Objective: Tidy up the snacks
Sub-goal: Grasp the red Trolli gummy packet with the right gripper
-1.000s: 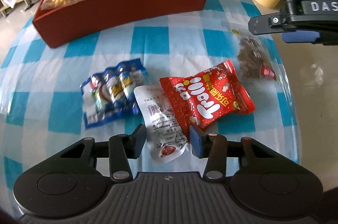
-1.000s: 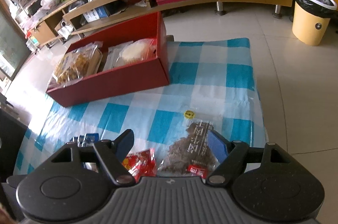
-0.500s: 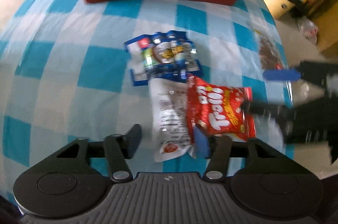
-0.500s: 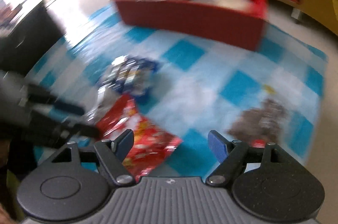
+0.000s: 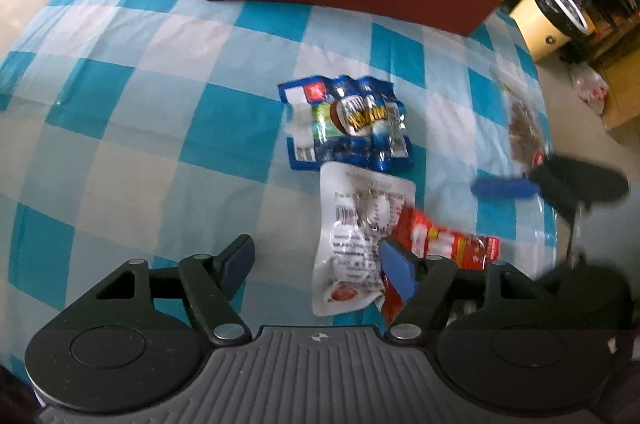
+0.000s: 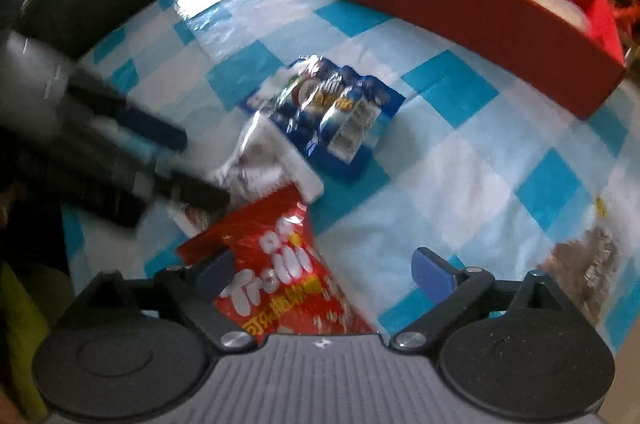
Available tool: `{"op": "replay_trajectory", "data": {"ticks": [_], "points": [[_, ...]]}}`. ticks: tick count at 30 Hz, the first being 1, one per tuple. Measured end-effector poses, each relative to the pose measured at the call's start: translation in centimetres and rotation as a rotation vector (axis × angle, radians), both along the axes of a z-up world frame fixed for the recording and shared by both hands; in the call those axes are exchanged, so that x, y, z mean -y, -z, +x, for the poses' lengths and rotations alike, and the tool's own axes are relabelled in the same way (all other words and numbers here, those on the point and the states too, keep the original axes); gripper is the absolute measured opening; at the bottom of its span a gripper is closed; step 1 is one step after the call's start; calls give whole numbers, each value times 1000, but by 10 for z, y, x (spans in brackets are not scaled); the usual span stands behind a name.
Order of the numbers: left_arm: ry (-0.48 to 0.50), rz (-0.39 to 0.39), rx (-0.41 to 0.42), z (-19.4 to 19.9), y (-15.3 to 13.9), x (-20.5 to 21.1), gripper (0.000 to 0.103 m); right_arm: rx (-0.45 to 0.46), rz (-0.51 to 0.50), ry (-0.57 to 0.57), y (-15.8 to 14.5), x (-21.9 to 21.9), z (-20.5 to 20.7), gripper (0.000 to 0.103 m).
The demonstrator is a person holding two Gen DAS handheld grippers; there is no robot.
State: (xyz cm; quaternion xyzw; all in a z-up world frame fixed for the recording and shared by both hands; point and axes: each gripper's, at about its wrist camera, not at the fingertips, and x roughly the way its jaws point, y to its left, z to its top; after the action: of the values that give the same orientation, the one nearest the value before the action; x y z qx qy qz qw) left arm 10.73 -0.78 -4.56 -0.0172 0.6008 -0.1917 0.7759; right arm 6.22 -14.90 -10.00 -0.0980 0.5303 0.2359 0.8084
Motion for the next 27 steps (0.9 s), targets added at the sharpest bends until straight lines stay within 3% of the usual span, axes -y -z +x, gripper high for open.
{"op": "replay_trajectory", "data": {"ticks": [5, 8, 13, 15, 17, 20, 25, 27], "points": [[19, -3, 11, -3, -3, 8, 79, 28, -31, -23, 6, -11, -19, 103], [39, 30, 29, -7, -3, 15, 79, 68, -87, -26, 9, -21, -21, 103], [29, 43, 20, -7, 1, 19, 82, 74, -91, -45, 9, -18, -23, 103], [23, 43, 8, -5, 4, 21, 84, 59, -83, -30, 7, -16, -25, 95], [29, 55, 21, -5, 4, 27, 85, 61, -83, -26, 3, -14, -32, 82], [59, 82, 39, -8, 5, 36, 86, 37, -31, 55, -2, 1, -35, 69], [135, 162, 97, -19, 9, 56, 86, -11, 41, 118, -8, 24, -32, 70], [163, 183, 116, -23, 9, 60, 80, -29, 54, 89, -10, 24, -32, 78]]}}
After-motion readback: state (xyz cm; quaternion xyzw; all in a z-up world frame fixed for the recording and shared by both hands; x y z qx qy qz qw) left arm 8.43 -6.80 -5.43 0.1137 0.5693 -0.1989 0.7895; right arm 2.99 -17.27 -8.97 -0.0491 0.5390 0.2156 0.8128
